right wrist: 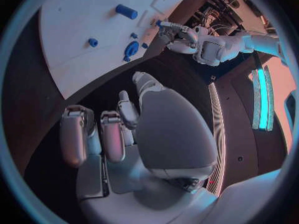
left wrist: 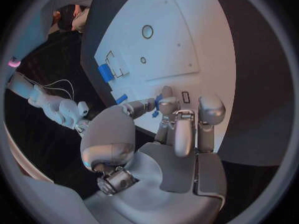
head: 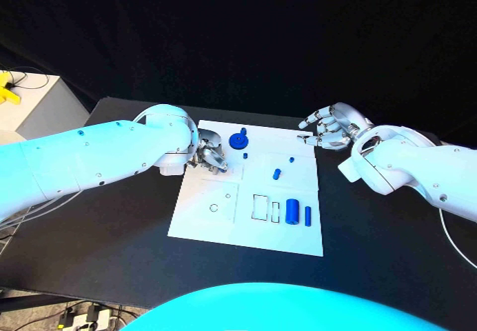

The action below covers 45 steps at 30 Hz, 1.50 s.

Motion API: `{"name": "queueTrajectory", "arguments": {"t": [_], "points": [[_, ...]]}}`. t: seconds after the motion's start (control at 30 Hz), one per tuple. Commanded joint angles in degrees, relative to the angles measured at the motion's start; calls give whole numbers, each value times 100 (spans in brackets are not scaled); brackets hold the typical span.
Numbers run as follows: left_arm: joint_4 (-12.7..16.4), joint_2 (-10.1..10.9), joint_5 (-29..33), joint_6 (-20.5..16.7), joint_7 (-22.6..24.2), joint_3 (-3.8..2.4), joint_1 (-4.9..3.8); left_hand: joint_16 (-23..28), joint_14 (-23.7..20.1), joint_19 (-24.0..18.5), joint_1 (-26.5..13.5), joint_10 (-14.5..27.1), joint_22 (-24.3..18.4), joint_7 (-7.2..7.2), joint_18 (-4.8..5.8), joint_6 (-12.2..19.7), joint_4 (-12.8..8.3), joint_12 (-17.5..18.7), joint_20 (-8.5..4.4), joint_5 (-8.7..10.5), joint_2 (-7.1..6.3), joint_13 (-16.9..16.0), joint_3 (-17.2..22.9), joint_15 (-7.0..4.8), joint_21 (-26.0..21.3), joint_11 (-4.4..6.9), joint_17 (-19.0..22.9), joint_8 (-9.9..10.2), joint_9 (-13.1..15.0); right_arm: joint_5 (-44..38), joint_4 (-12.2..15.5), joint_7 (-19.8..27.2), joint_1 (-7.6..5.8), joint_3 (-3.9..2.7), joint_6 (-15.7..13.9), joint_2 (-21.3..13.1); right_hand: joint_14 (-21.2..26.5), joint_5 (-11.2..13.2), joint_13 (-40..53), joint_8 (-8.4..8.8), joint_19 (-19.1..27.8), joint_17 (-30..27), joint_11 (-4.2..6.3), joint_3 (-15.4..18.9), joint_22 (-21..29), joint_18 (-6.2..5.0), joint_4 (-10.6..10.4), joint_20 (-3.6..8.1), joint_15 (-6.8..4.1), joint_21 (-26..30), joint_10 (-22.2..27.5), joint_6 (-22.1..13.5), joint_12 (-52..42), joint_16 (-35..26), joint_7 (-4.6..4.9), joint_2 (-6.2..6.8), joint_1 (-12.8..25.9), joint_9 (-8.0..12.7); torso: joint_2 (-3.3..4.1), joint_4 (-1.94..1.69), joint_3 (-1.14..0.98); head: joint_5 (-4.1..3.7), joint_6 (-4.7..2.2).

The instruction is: Assemble the parts on the task board

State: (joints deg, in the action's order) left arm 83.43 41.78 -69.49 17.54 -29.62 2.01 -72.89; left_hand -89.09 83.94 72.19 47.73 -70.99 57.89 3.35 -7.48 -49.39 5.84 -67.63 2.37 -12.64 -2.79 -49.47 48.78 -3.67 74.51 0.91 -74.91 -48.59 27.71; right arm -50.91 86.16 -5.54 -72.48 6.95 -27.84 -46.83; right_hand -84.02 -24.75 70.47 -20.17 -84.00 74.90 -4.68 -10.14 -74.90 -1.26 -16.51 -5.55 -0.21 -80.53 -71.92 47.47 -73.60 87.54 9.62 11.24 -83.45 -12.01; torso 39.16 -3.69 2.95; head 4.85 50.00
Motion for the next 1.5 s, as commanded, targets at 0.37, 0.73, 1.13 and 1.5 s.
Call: {"name": "queueTrajectory", "arguments": {"t": [0.37, 0.73, 1.13, 1.5], "points": [[-224, -172, 138, -253, 46, -24, 0, -35, 567, 30, 67, -37, 14, -20, 99, -76, -982, -30, -5, -12, 125, -13, 1028, -44, 26, 6, -1379, -13, -13, -55, -7, 46, 8, -1, 80, 13, -458, -28, -5, 25, -189, 1040, -11, -16, -789, -115, 2, -53, 55, 23, 45, -47, 4, -14, 6, -2, 45, 7, 0, 0, -8, 17, 0], [-414, -280, 16, -205, 28, 42, 2, -32, 565, 29, 59, -35, 11, -19, 98, -81, -974, -25, -5, -3, 134, -5, 1034, -44, 26, 5, -1372, -10, -26, -55, -6, 45, 8, -1, 82, 16, -458, -28, -5, 25, -189, 1040, -11, -16, -789, -115, 2, -53, 55, 23, 45, -47, 4, -14, 6, -2, 45, 7, -6, -1, -11, 12, 0], [-429, -315, -84, -147, 16, 76, 3, -30, 564, 33, 54, -41, 18, -19, 99, -83, -970, -29, -5, 6, 141, -16, 1042, -44, 30, 5, -1367, -8, -40, -57, 0, 44, 8, -1, 82, 13, -458, -28, -5, 25, -189, 1040, -11, -16, -789, -115, 2, -53, 55, 23, 45, -47, 4, -14, 6, -2, 45, 7, -5, -5, -6, 12, 0], [-387, -297, -160, -6, 0, 89, 3, -30, 564, 36, 54, -40, 22, -19, 100, -84, -969, -26, -5, 8, 143, -12, 1043, -44, 32, 5, -1367, -7, -42, -59, 1, 45, 8, -2, 81, 8, -458, -28, -5, 25, -189, 1040, -11, -16, -789, -115, 2, -53, 55, 23, 45, -47, 4, -14, 6, -2, 45, 7, -8, -6, -5, 31, 0]]}}
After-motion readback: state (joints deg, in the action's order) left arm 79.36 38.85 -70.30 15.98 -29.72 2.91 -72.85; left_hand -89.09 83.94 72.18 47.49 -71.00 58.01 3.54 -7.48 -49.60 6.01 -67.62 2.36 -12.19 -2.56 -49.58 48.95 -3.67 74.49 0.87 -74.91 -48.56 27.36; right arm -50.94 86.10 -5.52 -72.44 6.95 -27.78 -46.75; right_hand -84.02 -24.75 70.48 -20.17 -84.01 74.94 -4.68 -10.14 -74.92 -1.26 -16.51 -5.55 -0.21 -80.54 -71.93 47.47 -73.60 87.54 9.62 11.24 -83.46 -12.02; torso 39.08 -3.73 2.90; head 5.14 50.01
